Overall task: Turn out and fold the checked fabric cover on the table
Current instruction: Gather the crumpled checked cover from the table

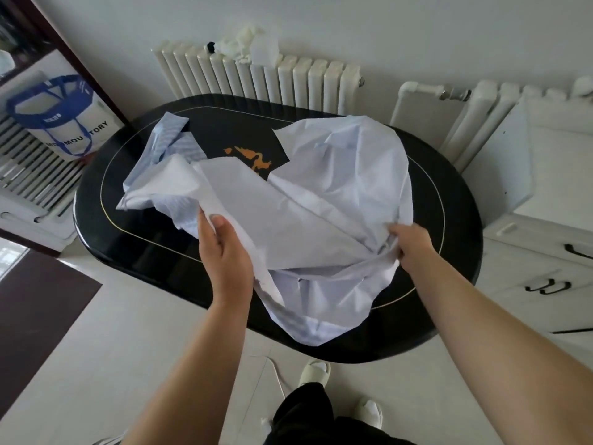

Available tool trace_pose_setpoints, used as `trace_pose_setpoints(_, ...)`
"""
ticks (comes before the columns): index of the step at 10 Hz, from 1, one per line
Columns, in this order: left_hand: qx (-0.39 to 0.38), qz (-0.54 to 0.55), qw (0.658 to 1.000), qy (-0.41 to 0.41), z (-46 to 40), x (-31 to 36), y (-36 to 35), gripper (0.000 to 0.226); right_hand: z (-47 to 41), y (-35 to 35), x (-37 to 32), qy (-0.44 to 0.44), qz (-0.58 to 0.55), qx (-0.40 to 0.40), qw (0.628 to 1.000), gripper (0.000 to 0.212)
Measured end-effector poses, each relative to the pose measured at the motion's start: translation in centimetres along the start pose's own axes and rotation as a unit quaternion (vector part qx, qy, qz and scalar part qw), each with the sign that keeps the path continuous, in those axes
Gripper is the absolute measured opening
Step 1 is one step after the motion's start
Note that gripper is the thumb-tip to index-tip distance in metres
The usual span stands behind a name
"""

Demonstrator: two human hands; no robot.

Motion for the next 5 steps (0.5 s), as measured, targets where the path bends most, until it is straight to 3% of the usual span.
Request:
trace_pose_setpoints(1, -0.034, 0.015, 0.999, -0.016, -1.2, 1.6, -1.0, 0.033, 5.5, -4.7, -6.1, 0.252, 0.165, 0.072, 0.951, 0.026)
trace_pose_setpoints(2, -0.088, 0.015, 0.995, -0.040, -2.2, 2.8, -2.8, 0.032, 11.2, -13.9, -5.9, 0.353, 0.341, -0.019, 0.871, 0.017)
trace_pose_setpoints(3, -0.194, -0.056, 0.977, -0.072, -2.2, 2.1, -5.7, 0.044, 11.1, -18.1, 0.5, 0.244, 0.470, -0.186, 0.828, 0.034)
trace_pose_setpoints(4, -0.294, -0.108, 0.950, -0.012, -1.1, -2.1, -8.0, 0.044, 9.0, -16.3, 4.3, 0.107, 0.508, -0.235, 0.822, 0.027)
trace_pose_setpoints(5, -0.324, -0.122, 0.925, 0.156, 0.6, -7.5, -8.0, 0.027, 6.6, -14.9, 1.6, 0.173, 0.398, -0.237, 0.869, 0.014)
Point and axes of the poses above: each hand's wrist, its own z-axis away from the middle knuckle, its own y-axis out of the back of the hand, x = y × z, the point moved 7 cm from there along -z, towards the middle knuckle, and after that the axes turned 11 degrees about -y, right-handed, at the moved point
